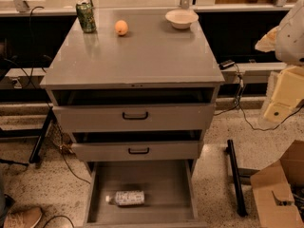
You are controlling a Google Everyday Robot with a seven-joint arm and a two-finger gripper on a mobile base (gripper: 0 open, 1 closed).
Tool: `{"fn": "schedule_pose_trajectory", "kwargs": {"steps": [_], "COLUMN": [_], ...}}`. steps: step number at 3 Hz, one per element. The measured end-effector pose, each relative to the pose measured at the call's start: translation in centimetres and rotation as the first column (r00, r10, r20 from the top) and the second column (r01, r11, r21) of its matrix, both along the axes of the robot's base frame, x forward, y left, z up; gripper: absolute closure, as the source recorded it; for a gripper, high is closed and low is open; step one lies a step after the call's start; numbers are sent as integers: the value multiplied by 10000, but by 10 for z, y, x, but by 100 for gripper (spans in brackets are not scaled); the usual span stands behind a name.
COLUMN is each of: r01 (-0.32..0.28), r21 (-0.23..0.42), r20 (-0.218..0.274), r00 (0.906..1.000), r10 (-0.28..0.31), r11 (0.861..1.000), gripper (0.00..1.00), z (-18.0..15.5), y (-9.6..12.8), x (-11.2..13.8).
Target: Pick blue plastic bottle from bottom drawer and place on counter
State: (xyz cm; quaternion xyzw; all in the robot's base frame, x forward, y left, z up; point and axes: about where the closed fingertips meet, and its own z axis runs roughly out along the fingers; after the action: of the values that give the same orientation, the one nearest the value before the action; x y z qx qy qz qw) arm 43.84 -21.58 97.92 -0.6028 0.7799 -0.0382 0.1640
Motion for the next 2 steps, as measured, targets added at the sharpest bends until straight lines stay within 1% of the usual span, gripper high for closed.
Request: {"fn": "schedule_pose_trajectory", "kwargs": {"steps": [1, 2], "r01": [-1, -225], "r21": [2, 488], "r20": [-1, -288], "r00": [10000, 9993], "r10": [1, 239], "r11": [10000, 9986], "gripper": [0, 0], "z": [0, -30], "y": [0, 7], "x": [0, 0]}}
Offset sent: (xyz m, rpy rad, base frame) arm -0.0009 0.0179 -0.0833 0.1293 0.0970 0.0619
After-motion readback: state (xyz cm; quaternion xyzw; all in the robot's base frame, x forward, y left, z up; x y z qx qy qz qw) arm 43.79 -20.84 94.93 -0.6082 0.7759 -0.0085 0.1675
